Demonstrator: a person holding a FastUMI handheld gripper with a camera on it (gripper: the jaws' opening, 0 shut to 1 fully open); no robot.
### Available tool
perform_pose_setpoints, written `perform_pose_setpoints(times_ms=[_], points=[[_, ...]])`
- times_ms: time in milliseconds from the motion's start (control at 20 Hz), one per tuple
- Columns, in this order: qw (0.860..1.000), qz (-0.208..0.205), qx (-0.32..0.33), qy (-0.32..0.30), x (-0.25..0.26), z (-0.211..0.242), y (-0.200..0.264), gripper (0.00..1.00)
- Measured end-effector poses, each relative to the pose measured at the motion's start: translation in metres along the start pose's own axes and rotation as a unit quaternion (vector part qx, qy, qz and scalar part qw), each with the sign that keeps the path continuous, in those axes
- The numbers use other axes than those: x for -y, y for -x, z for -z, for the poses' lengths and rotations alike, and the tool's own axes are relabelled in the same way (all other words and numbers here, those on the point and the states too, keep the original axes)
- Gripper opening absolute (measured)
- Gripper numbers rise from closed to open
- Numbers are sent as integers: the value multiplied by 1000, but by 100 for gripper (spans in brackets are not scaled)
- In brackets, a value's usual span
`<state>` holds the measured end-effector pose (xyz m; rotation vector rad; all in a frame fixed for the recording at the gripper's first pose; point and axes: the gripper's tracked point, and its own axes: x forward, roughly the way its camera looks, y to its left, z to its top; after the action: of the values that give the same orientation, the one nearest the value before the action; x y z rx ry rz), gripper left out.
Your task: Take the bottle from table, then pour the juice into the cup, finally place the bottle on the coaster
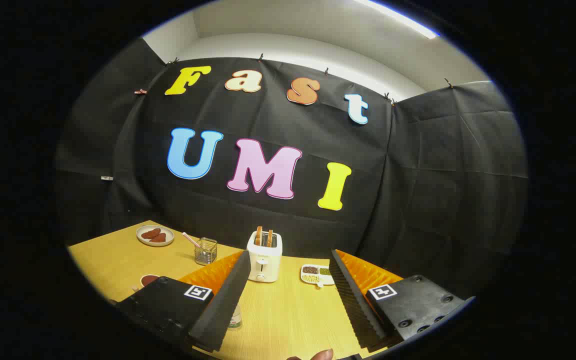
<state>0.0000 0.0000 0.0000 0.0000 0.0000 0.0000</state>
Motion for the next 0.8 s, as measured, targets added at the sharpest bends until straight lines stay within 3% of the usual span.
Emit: perform_pose_setpoints(times_ms=[800], points=[[1000,-29,1,1,-27,-3,1,97]])
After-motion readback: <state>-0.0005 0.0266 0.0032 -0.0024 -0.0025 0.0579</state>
